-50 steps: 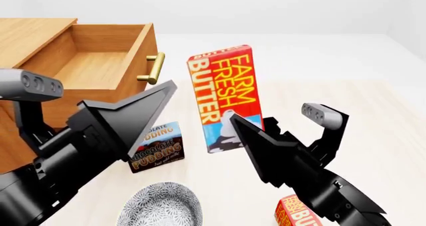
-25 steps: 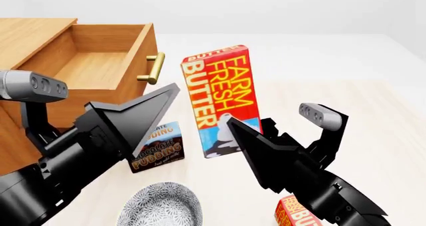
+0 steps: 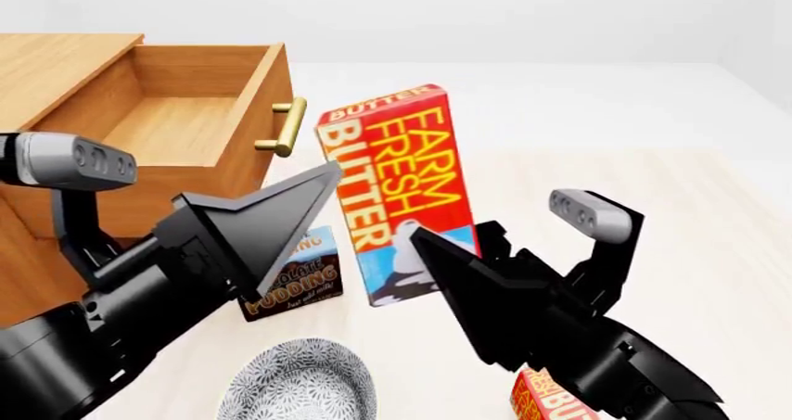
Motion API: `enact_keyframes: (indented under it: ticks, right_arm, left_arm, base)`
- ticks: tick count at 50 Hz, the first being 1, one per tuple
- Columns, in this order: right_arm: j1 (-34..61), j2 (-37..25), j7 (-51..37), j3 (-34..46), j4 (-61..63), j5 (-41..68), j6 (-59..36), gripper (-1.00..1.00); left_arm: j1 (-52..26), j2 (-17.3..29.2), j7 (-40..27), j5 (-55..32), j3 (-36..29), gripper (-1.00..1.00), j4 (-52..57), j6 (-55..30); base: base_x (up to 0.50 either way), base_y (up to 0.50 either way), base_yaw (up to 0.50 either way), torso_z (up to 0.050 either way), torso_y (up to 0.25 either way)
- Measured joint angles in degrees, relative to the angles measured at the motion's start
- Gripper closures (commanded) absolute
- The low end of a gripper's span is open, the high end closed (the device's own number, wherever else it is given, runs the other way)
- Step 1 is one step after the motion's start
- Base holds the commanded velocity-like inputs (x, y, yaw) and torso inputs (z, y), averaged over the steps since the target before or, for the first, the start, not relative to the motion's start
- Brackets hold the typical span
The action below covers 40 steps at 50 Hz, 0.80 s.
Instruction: Put the butter at the front in the top drawer of the cabinet and close it.
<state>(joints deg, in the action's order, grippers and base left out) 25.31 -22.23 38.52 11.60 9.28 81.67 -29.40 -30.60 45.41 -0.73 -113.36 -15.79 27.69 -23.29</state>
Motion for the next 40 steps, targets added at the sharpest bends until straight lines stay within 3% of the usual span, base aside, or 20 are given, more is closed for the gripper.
enact_keyframes:
  ticks: [40]
  right_arm:
    - [1.61, -0.36, -0.89, 2.11, 0.30, -0.55, -0.95, 1.00]
  left_arm:
    - [0.00, -0.33, 0.82, -0.20, -0.74, -1.00, 0.25, -0.91]
  base:
    - [0.00, 0.00, 0.00, 0.001, 0.001]
